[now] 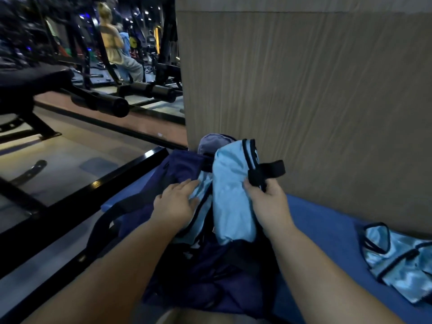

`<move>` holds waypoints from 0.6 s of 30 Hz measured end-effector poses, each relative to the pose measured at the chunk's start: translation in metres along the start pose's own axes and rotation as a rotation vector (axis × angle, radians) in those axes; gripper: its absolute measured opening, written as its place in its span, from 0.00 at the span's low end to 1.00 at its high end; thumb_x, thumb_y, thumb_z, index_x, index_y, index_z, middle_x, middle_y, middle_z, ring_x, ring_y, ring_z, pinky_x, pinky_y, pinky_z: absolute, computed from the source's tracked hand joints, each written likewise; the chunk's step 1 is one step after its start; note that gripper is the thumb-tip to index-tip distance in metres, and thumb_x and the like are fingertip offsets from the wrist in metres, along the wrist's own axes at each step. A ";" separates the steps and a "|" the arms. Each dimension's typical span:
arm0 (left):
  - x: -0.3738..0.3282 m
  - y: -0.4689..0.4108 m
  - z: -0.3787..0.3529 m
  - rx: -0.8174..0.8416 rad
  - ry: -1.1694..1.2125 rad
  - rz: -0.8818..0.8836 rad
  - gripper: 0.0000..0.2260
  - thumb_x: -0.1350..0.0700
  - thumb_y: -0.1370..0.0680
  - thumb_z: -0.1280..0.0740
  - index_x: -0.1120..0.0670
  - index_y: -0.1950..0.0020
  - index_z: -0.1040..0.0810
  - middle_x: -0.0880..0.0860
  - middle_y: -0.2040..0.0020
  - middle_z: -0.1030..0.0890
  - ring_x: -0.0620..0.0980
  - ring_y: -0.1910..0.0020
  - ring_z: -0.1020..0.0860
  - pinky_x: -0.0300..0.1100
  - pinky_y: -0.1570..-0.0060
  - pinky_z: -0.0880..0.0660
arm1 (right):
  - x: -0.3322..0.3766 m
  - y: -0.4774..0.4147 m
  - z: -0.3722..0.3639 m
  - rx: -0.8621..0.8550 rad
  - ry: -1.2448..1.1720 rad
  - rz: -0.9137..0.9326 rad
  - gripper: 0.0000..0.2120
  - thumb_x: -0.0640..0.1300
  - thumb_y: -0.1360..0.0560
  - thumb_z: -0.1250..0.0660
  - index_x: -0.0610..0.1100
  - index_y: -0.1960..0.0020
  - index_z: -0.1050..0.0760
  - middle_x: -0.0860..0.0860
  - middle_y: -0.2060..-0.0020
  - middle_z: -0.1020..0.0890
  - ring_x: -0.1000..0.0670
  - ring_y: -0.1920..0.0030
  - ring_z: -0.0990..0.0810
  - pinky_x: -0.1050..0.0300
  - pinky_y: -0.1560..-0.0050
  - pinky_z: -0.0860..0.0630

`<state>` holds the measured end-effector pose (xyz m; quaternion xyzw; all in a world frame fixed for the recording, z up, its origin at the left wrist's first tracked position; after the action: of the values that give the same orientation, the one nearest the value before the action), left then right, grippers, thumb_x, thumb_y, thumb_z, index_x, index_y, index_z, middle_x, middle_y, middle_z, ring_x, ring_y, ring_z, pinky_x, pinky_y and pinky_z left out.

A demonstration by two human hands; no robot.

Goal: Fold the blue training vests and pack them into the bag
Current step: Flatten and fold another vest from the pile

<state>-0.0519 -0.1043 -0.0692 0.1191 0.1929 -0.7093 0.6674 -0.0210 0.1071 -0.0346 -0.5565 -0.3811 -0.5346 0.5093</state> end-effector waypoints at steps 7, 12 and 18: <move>0.000 -0.007 0.011 -0.119 0.000 0.051 0.25 0.51 0.19 0.42 0.41 0.22 0.43 0.51 0.34 0.25 0.53 0.33 0.32 0.50 0.35 0.42 | -0.021 -0.011 -0.045 0.019 0.030 -0.121 0.07 0.48 0.20 0.38 0.50 0.43 0.28 0.54 0.54 0.21 0.50 0.51 0.22 0.55 0.54 0.26; 0.015 -0.011 0.027 -0.348 0.042 0.036 0.11 0.54 0.24 0.33 0.51 0.42 0.22 0.53 0.48 0.17 0.59 0.44 0.23 0.49 0.47 0.32 | -0.026 -0.011 -0.048 0.014 0.209 -0.095 0.12 0.47 0.21 0.36 0.44 0.40 0.28 0.53 0.58 0.22 0.57 0.61 0.25 0.64 0.67 0.32; 0.035 -0.015 0.054 -0.445 0.565 0.203 0.05 0.57 0.23 0.31 0.53 0.48 0.20 0.49 0.59 0.19 0.48 0.57 0.22 0.34 0.59 0.34 | -0.021 -0.008 -0.064 0.008 0.175 -0.057 0.16 0.42 0.23 0.34 0.49 0.38 0.31 0.52 0.54 0.21 0.54 0.55 0.22 0.60 0.57 0.25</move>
<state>-0.0648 -0.1584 -0.0337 0.1807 0.5059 -0.5194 0.6645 -0.0450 0.0489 -0.0596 -0.4943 -0.3529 -0.5941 0.5274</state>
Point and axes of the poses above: each hand's wrist, its own y-axis away from the middle knuckle, its own z-axis out of the back of the hand, x = y × z, the point moved 6 cm from there along -y, towards the middle knuckle
